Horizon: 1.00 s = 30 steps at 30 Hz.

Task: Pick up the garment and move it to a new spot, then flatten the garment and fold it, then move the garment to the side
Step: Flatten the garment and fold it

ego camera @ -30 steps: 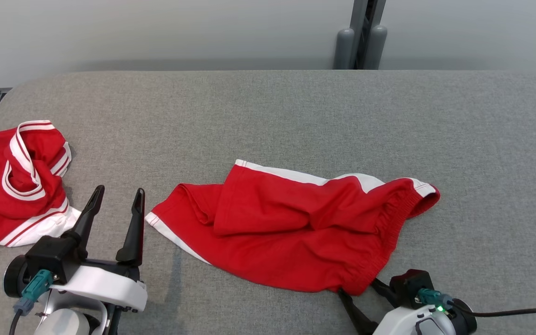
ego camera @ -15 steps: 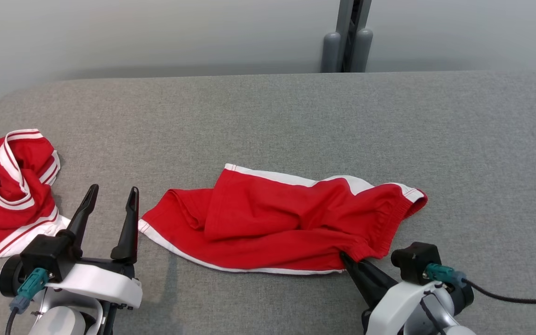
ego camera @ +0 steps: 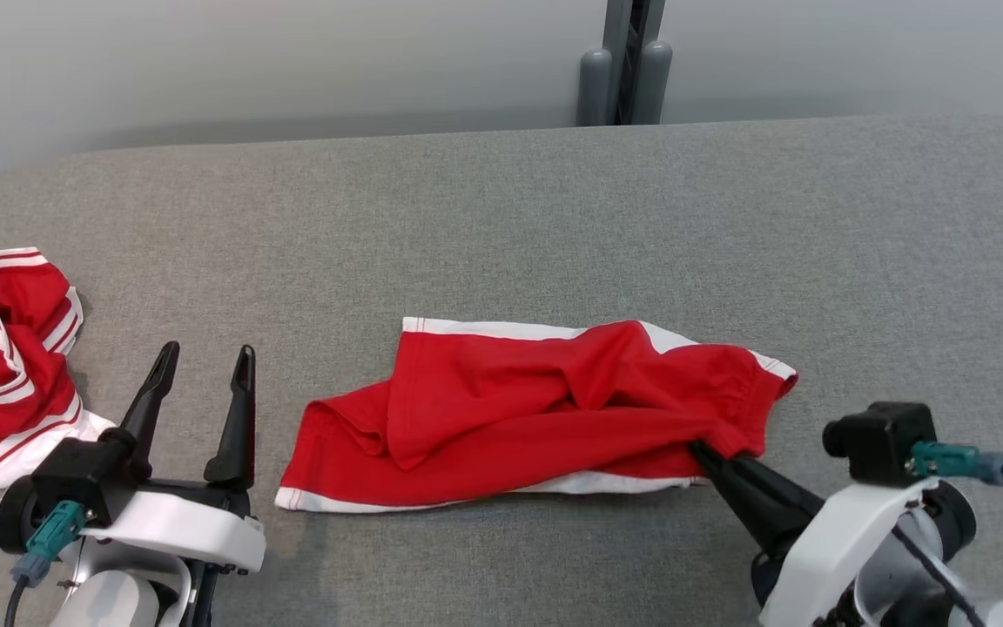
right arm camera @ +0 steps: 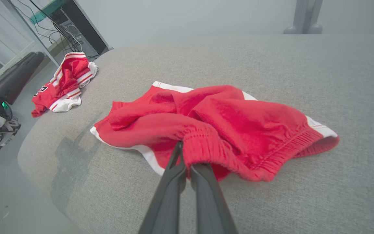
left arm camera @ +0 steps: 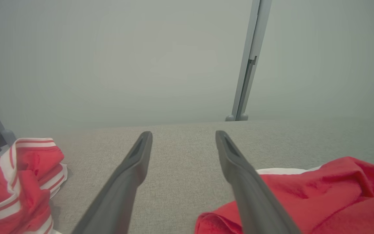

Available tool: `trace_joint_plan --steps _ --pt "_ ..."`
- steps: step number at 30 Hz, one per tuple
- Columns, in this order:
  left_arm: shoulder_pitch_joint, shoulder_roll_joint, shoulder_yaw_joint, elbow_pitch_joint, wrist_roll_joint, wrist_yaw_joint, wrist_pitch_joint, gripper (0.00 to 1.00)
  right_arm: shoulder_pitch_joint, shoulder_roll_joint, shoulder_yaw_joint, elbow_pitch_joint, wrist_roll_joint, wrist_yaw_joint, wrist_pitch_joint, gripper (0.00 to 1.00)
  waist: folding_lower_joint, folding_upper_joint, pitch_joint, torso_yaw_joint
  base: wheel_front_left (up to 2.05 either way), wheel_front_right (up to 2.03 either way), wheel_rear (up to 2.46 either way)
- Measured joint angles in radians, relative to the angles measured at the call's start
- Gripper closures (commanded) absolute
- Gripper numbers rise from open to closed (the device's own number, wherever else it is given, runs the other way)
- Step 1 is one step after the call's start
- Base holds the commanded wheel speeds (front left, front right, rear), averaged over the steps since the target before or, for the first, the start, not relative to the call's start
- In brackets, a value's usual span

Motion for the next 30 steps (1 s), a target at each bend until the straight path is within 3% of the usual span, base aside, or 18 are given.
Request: trace_joint_plan --steps 4,13,22,23,24,25,26,30 --pt "-0.019 -0.009 -0.003 0.0 0.0 -0.002 -0.001 0.0 -0.077 0.002 -0.044 0.036 0.038 0.0 0.026 1.0 0.0 0.0 0.02 0.002 0.0 0.0 0.0" --pt "-0.097 -0.043 -0.034 0.022 0.012 -0.03 -0.005 0.0 -0.342 -0.001 -0.112 0.357 0.133 0.0 0.011 1.0 0.0 0.0 0.095 0.048 0.0 0.0 0.0" --pt "-0.16 -0.083 -0.042 0.065 0.029 -0.064 -0.011 0.0 -0.509 -0.026 -0.077 0.62 0.136 0.0 -0.063 1.0 0.0 -0.0001 0.165 0.116 0.0 0.0 0.0" --pt "-0.161 -0.084 -0.04 0.069 0.03 -0.065 -0.011 0.0 -0.513 -0.027 -0.069 0.633 0.142 0.0 -0.076 0.96 0.0 0.0 0.168 0.119 0.0 0.0 0.0" --pt "-0.161 -0.085 -0.038 0.073 0.031 -0.068 -0.011 0.0 -0.516 -0.03 -0.062 0.646 0.148 0.0 -0.088 0.57 0.0 0.0 0.17 0.121 0.0 0.0 0.0" --pt "-0.161 -0.086 -0.036 0.077 0.033 -0.068 -0.011 0.0 -0.517 -0.033 -0.052 0.654 0.157 0.0 -0.105 0.05 0.0 -0.0001 0.168 0.12 0.0 0.0 0.0" --pt "-0.161 -0.089 -0.033 0.078 0.035 -0.069 -0.011 0.0 -0.516 -0.037 -0.044 0.658 0.165 0.0 -0.116 0.0 0.0 0.0 0.166 0.119 0.0 0.0 0.0" --pt "-0.158 -0.091 -0.019 0.081 0.039 -0.069 -0.012 0.0 -0.48 -0.058 -0.032 0.642 0.204 0.0 -0.165 0.0 0.0 0.0 0.149 0.105 0.0 0.0 0.0"
